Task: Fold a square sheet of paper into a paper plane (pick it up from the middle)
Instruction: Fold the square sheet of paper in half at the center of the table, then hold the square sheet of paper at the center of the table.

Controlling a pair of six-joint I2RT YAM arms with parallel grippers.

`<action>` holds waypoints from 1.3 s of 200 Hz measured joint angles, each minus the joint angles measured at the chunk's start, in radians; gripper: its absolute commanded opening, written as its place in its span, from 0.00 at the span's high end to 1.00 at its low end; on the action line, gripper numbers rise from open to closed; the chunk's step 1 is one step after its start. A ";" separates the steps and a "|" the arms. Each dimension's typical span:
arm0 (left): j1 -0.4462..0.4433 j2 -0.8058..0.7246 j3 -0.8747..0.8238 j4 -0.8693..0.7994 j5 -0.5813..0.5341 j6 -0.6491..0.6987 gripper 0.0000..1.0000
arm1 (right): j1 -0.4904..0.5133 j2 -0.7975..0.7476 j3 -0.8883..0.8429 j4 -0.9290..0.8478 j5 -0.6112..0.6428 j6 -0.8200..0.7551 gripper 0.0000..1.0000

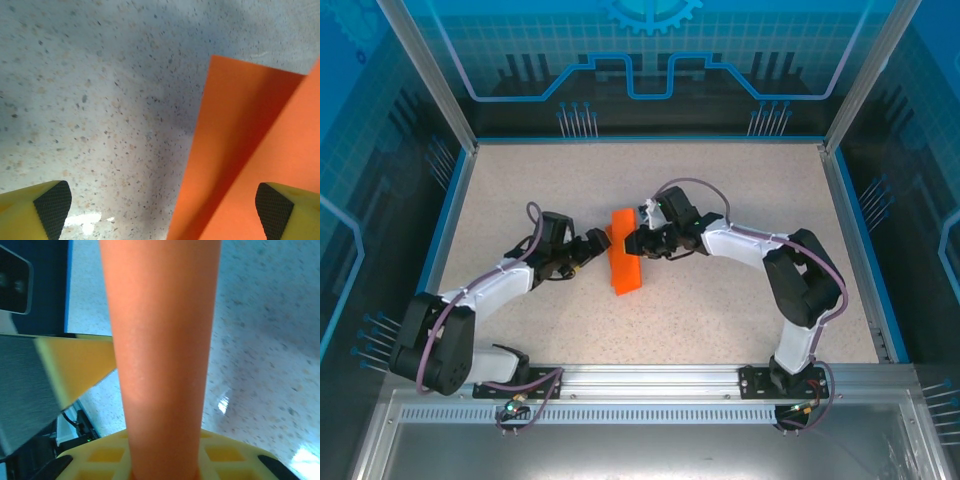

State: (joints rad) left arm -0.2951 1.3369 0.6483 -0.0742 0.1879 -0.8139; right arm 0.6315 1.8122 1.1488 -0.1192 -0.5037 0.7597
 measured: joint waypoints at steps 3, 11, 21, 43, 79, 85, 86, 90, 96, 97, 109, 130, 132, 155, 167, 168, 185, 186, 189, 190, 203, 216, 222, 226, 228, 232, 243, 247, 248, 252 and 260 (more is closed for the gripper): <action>-0.004 0.003 0.000 0.001 0.000 0.000 0.01 | -0.002 0.001 -0.005 -0.003 0.002 0.000 0.72; -0.015 0.015 0.002 0.002 -0.001 0.000 0.02 | -0.004 0.004 -0.012 -0.021 0.013 -0.006 0.70; -0.028 0.032 0.005 0.004 -0.005 0.000 0.01 | -0.004 0.010 -0.012 -0.046 0.033 -0.021 0.68; -0.047 0.064 0.013 0.009 -0.008 -0.001 0.02 | -0.004 0.016 -0.011 -0.100 0.088 -0.063 0.58; -0.058 0.076 0.018 0.032 -0.008 -0.019 0.03 | -0.004 0.045 0.008 -0.210 0.205 -0.141 0.48; -0.060 0.076 0.018 0.039 -0.008 -0.024 0.04 | -0.004 0.050 0.014 -0.231 0.228 -0.156 0.47; -0.060 0.076 0.018 0.040 -0.008 -0.026 0.04 | -0.004 0.051 0.015 -0.233 0.230 -0.158 0.47; -0.060 0.076 0.018 0.043 -0.007 -0.027 0.05 | -0.004 0.053 0.018 -0.245 0.243 -0.169 0.47; -0.061 0.076 0.018 0.052 -0.007 -0.030 0.06 | -0.004 0.055 0.023 -0.262 0.264 -0.182 0.46; -0.061 0.077 0.018 0.053 -0.007 -0.031 0.06 | -0.004 0.055 0.024 -0.266 0.269 -0.184 0.46; -0.063 0.082 0.018 0.076 0.005 -0.043 0.09 | -0.004 0.055 0.030 -0.293 0.305 -0.208 0.44; -0.064 0.113 0.018 0.132 0.047 -0.063 0.21 | -0.004 0.055 0.037 -0.323 0.350 -0.237 0.43; -0.064 0.119 0.018 0.138 0.053 -0.071 0.23 | -0.004 0.055 0.037 -0.323 0.352 -0.238 0.42; -0.066 0.172 0.018 0.216 0.117 -0.097 0.39 | -0.004 0.057 0.038 -0.345 0.381 -0.261 0.43; -0.069 0.206 0.019 0.261 0.149 -0.119 0.49 | -0.004 0.058 0.038 -0.354 0.393 -0.272 0.43; -0.069 0.209 0.020 0.265 0.153 -0.116 0.50 | -0.004 0.058 0.038 -0.354 0.393 -0.272 0.43; -0.082 0.262 0.041 0.307 0.194 -0.137 0.64 | -0.006 0.062 0.038 -0.363 0.397 -0.286 0.45; -0.083 0.267 0.044 0.309 0.196 -0.138 0.64 | -0.006 0.062 0.038 -0.364 0.397 -0.289 0.45; -0.086 0.274 0.050 0.312 0.202 -0.130 0.66 | -0.006 0.063 0.038 -0.364 0.396 -0.290 0.45; -0.087 0.276 0.052 0.313 0.204 -0.131 0.67 | -0.006 0.063 0.038 -0.364 0.396 -0.290 0.45; -0.107 0.317 0.084 0.333 0.223 -0.134 0.75 | -0.011 0.067 0.038 -0.364 0.396 -0.298 0.46; -0.130 0.355 0.117 0.352 0.238 -0.136 0.81 | -0.016 0.074 0.038 -0.364 0.395 -0.306 0.47; -0.140 0.370 0.128 0.361 0.243 -0.141 0.83 | -0.018 0.077 0.038 -0.364 0.394 -0.309 0.47; -0.146 0.380 0.135 0.367 0.246 -0.146 0.85 | -0.019 0.079 0.038 -0.364 0.394 -0.309 0.47; -0.150 0.384 0.138 0.369 0.247 -0.145 0.85 | -0.020 0.079 0.038 -0.364 0.392 -0.309 0.47; -0.155 0.394 0.145 0.373 0.251 -0.150 0.88 | -0.022 0.079 0.038 -0.364 0.391 -0.310 0.47; -0.168 0.422 0.161 0.380 0.255 -0.151 0.91 | -0.024 0.079 0.039 -0.364 0.387 -0.310 0.48; -0.171 0.432 0.165 0.381 0.255 -0.155 0.92 | -0.024 0.079 0.039 -0.364 0.385 -0.310 0.48; -0.172 0.436 0.167 0.381 0.255 -0.154 0.93 | -0.024 0.079 0.039 -0.364 0.385 -0.310 0.48; -0.175 0.444 0.169 0.381 0.255 -0.155 0.93 | -0.024 0.079 0.039 -0.364 0.384 -0.310 0.48; -0.179 0.460 0.173 0.379 0.254 -0.157 0.95 | -0.024 0.079 0.039 -0.364 0.383 -0.311 0.48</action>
State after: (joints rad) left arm -0.4736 1.7973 0.8215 0.3050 0.4423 -0.9710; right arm 0.6071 1.8915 1.1877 -0.4831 -0.1211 0.4492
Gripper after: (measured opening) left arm 0.075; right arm 0.523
